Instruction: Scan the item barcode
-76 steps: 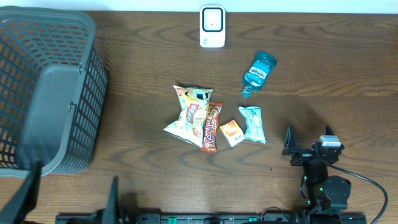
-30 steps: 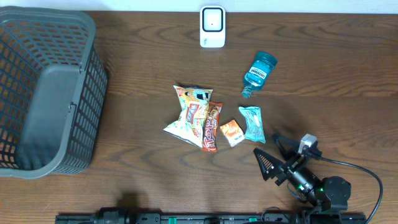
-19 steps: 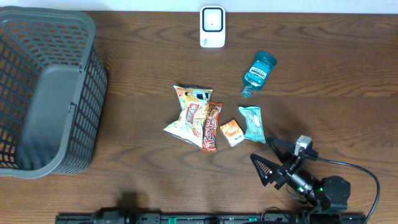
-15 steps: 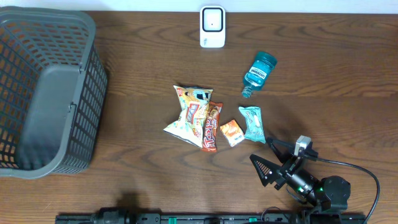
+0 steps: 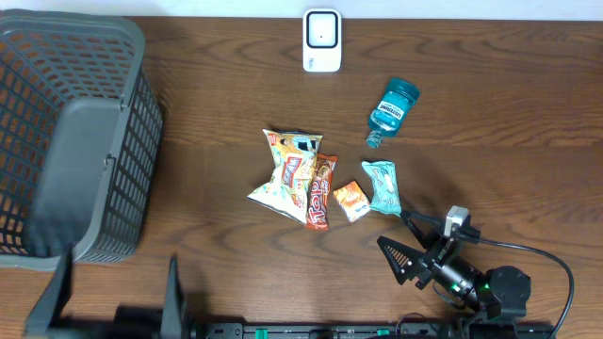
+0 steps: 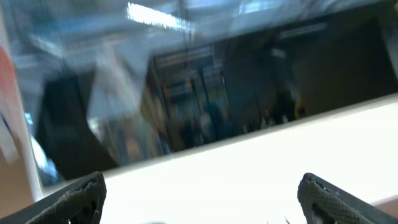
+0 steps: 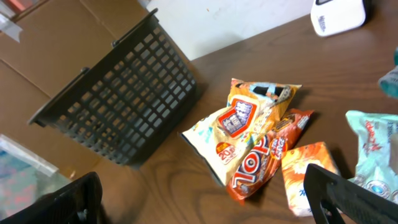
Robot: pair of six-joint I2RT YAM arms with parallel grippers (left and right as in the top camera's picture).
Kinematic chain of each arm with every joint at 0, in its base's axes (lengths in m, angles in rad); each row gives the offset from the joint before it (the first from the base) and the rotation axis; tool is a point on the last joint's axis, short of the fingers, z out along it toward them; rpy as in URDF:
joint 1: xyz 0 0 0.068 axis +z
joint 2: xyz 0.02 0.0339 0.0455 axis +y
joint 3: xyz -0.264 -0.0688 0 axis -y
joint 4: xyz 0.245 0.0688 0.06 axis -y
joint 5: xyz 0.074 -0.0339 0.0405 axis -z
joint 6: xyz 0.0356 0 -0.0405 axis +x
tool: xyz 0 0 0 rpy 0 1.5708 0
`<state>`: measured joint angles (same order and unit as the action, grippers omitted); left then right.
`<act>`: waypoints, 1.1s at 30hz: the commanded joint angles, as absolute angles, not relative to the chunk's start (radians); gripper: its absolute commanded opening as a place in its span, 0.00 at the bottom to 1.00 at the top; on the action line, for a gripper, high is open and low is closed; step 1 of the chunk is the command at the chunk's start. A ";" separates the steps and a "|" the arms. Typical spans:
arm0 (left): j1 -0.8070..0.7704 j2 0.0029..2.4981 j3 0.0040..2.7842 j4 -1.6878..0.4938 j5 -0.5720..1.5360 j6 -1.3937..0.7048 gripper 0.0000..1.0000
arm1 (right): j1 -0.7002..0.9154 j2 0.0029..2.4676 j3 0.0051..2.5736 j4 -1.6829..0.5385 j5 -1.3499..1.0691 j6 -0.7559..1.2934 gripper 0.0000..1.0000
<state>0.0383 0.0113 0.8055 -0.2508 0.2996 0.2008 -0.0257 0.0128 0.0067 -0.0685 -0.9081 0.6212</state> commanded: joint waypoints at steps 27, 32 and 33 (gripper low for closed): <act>0.041 0.007 0.144 -0.066 0.269 0.091 0.98 | 0.037 0.580 0.412 -0.448 -0.390 0.463 0.92; 0.041 0.007 0.118 -0.078 0.275 0.092 0.98 | 0.184 0.786 0.624 -0.494 -0.142 0.462 0.99; 0.041 0.007 0.118 -0.091 0.276 0.092 0.98 | 0.224 0.825 0.652 -0.507 -0.075 0.463 0.99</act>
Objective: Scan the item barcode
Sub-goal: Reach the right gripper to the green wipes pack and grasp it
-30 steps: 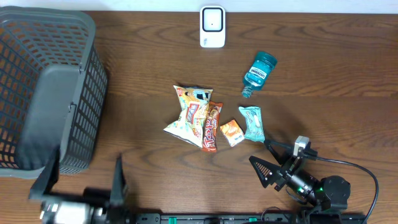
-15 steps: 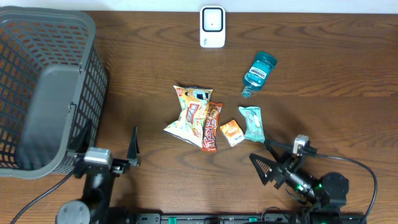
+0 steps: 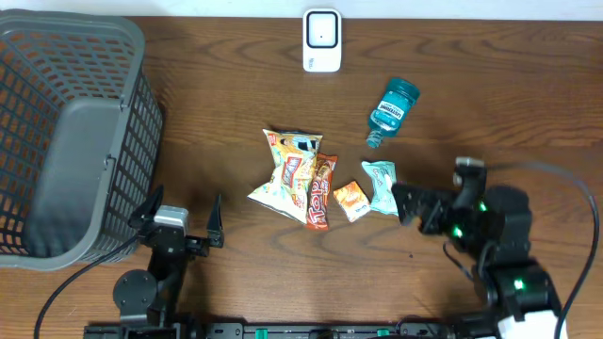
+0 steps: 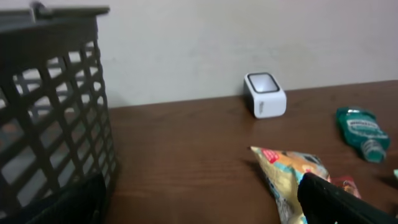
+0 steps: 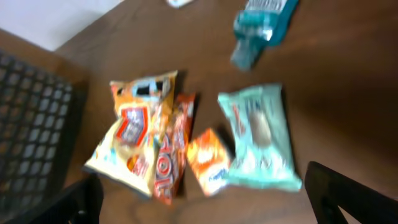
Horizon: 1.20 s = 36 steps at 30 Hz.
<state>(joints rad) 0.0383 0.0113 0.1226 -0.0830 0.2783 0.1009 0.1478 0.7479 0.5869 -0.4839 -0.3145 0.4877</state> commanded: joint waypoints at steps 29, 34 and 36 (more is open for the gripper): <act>0.041 0.010 0.120 -0.409 0.275 0.092 0.98 | 0.593 1.692 0.991 -0.590 0.507 0.522 0.73; 0.041 0.010 0.120 -0.409 0.275 0.092 0.98 | 0.599 1.780 0.991 -0.602 0.508 0.522 0.72; 0.041 0.010 0.120 -0.409 0.275 0.092 0.98 | 0.603 1.817 0.991 -0.602 0.508 0.522 0.73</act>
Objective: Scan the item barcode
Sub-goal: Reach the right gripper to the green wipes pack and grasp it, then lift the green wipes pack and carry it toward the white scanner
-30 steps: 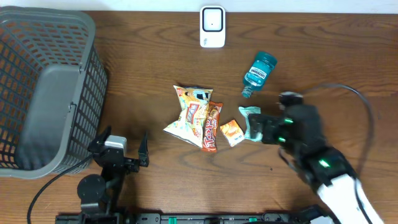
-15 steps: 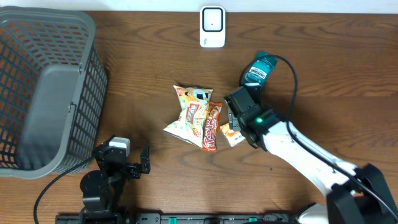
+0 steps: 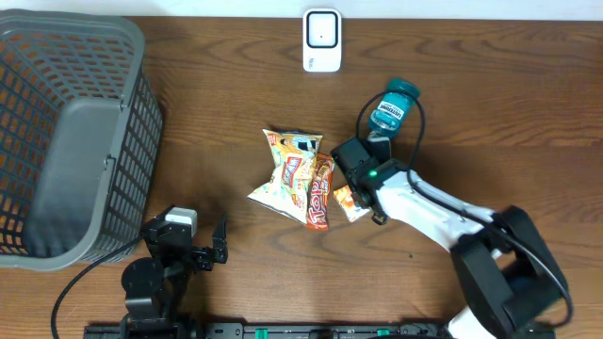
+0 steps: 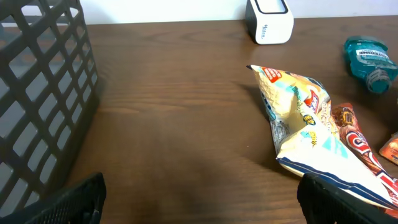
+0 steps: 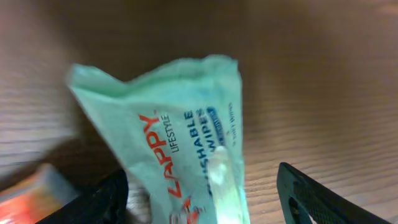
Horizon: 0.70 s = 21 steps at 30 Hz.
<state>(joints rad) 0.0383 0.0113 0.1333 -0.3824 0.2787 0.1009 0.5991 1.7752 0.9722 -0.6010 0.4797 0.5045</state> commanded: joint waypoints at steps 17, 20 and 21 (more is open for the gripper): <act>0.041 0.010 0.120 -0.409 0.275 0.092 0.98 | 0.603 1.991 1.001 -0.665 0.551 0.571 0.23; 0.041 0.010 0.120 -0.409 0.276 0.092 0.98 | 0.596 1.990 1.013 -0.683 0.488 0.579 0.05; 0.041 0.010 0.120 -0.409 0.275 0.092 0.98 | 0.593 1.990 1.023 -0.690 0.459 0.579 0.02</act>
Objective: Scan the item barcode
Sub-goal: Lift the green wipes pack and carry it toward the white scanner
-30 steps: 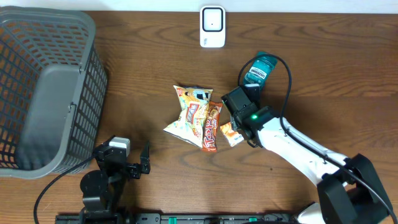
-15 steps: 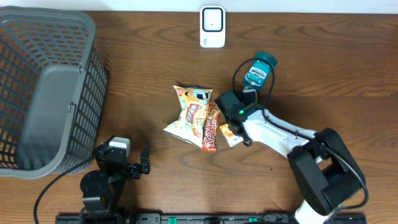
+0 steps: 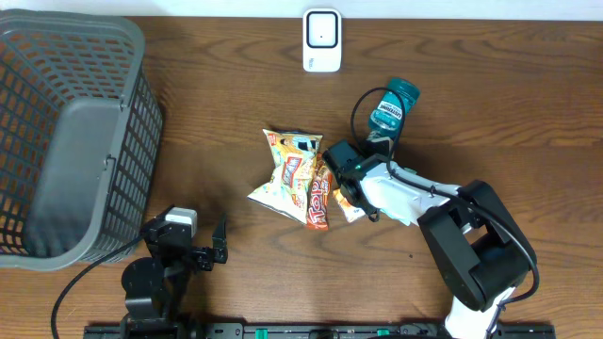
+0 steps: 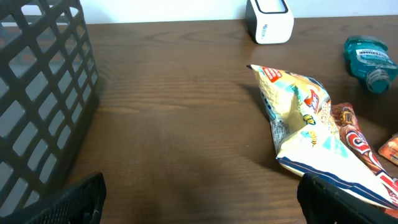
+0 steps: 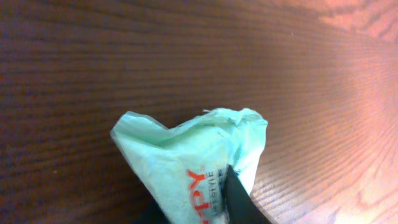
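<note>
The mint-green wipes pack [image 5: 193, 158] fills the right wrist view, one end bunched up off the wood. My right gripper [image 5: 196, 205] is shut on it, a dark finger [image 5: 239, 196] pressing into the wrapper. In the overhead view that gripper [image 3: 345, 179] sits among the snacks and its arm hides the pack. The white barcode scanner [image 3: 321, 40] stands at the table's far edge, also seen from the left wrist as the scanner [image 4: 268, 18]. My left gripper [image 3: 185, 247] rests near the front left, open and empty, its gripper [image 4: 199, 211] low over bare wood.
A yellow chip bag [image 3: 285, 172], a red snack pack [image 3: 321, 195] and a small orange packet [image 3: 352, 204] lie beside the right gripper. A teal mouthwash bottle [image 3: 394, 105] lies behind it. A dark mesh basket [image 3: 66, 132] fills the left side.
My right gripper had its fingers spread wide over the wipes pack; now they are pinched on its end and the wrapper bunches up. The left arm has not moved.
Both arms sat at the front edge, the right gripper open and far from the items. Then the left gripper was low by the basket and the right was closer to the wipes pack. Then the right stood open over the pack, and now is shut on it.
</note>
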Robot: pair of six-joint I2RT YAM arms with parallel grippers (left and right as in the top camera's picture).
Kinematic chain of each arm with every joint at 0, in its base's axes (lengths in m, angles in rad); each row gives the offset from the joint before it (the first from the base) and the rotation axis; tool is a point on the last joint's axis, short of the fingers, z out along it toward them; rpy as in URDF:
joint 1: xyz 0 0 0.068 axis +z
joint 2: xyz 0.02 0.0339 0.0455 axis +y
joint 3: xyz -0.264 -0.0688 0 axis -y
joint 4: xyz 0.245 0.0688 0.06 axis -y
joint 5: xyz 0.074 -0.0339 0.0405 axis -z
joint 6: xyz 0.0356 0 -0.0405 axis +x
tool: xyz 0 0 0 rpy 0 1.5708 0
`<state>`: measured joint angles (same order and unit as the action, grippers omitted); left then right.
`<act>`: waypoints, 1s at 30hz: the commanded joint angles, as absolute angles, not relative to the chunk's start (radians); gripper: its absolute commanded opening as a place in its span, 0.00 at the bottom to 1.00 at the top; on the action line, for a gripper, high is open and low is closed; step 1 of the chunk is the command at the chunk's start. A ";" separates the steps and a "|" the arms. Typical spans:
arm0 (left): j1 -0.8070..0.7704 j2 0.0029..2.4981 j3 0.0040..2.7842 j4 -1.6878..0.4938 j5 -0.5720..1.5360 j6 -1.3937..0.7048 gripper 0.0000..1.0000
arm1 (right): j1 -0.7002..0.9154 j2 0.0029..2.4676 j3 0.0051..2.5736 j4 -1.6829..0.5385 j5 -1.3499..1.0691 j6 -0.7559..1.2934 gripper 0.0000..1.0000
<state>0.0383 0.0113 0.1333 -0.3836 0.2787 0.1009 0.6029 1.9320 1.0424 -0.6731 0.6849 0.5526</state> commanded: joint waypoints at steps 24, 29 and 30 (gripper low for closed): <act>0.041 0.010 0.120 -0.409 0.276 0.092 0.98 | 0.376 1.988 1.546 -1.399 -1.060 -0.241 0.01; 0.041 0.010 0.120 -0.409 0.275 0.092 0.98 | 0.377 1.988 1.546 -1.506 -1.319 -0.241 0.01; 0.041 0.010 0.120 -0.409 0.276 0.092 0.98 | 0.377 1.988 1.546 -1.536 -1.343 -0.241 0.01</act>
